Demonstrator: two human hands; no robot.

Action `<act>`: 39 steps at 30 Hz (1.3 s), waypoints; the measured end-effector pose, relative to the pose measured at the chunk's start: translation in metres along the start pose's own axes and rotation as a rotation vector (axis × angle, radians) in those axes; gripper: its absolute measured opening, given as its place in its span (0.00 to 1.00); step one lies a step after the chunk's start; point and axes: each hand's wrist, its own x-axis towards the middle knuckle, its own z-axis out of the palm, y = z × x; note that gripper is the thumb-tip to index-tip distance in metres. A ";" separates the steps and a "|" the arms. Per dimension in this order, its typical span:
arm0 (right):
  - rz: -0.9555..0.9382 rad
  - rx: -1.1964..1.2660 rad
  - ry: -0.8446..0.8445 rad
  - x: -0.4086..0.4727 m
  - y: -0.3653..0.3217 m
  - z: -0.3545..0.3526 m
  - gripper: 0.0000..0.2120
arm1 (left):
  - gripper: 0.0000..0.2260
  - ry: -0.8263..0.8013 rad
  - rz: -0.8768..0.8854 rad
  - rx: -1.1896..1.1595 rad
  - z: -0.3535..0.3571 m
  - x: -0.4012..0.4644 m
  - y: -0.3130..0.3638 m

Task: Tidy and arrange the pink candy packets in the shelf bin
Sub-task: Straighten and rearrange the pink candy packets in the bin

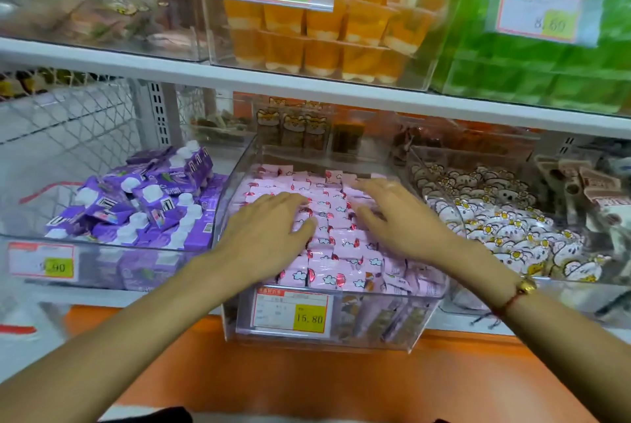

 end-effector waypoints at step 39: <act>-0.068 -0.105 0.065 -0.044 -0.016 0.008 0.21 | 0.08 -0.147 -0.019 -0.123 0.039 0.148 0.022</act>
